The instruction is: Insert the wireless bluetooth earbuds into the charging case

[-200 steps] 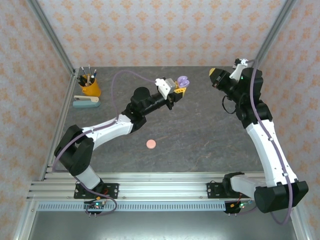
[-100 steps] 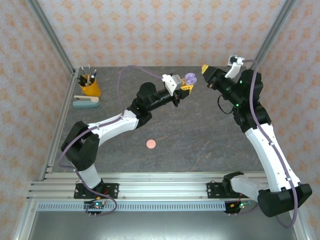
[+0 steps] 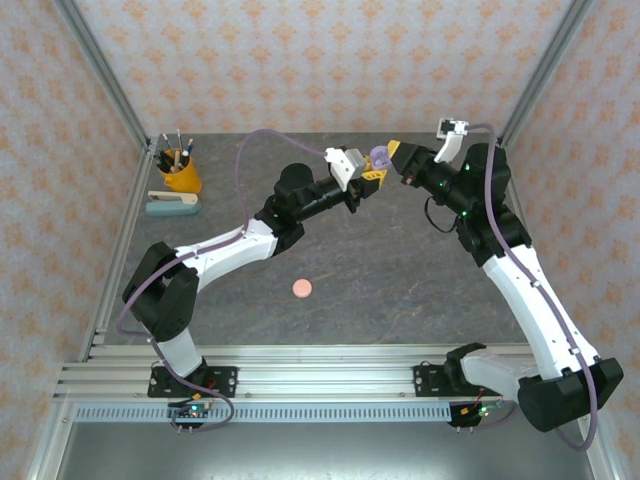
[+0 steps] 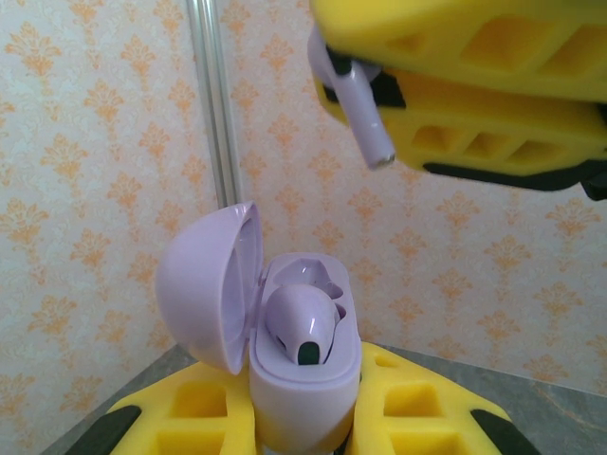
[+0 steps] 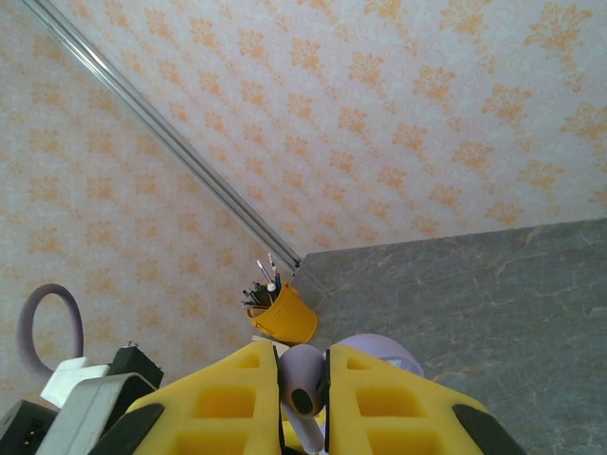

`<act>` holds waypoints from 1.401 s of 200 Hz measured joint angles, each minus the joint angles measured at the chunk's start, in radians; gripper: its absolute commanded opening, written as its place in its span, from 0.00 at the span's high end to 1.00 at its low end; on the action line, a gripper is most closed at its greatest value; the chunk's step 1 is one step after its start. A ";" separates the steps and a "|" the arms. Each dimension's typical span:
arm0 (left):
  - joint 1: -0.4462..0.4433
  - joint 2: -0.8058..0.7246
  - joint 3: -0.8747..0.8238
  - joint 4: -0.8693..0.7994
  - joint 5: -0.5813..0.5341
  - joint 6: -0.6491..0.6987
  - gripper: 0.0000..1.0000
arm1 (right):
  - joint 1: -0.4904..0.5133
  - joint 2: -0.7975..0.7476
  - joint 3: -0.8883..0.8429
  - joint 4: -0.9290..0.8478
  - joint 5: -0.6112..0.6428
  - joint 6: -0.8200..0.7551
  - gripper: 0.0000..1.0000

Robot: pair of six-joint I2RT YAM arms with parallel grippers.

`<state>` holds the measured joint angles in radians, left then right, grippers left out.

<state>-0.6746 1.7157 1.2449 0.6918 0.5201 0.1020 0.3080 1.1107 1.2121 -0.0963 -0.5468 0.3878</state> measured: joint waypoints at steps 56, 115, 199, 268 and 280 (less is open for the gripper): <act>0.000 0.000 0.000 0.000 0.000 0.000 1.00 | 0.000 0.014 -0.009 -0.001 0.000 -0.012 0.85; 0.000 0.000 0.000 0.000 0.000 0.000 1.00 | 0.000 0.014 -0.025 -0.002 0.000 -0.023 0.85; 0.000 0.000 0.000 0.000 0.000 0.000 1.00 | 0.000 0.030 -0.033 -0.007 0.018 -0.027 0.86; 0.000 0.000 0.000 -0.008 0.000 0.000 1.00 | 0.000 0.033 -0.042 -0.007 0.018 -0.051 0.86; -0.001 0.000 0.000 -0.008 0.000 0.000 1.00 | 0.000 0.033 -0.042 -0.008 0.011 -0.061 0.86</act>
<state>-0.6754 1.7157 1.2446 0.6838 0.5205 0.1017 0.3077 1.1435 1.1702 -0.1040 -0.5362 0.3264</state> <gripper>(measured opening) 0.191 0.142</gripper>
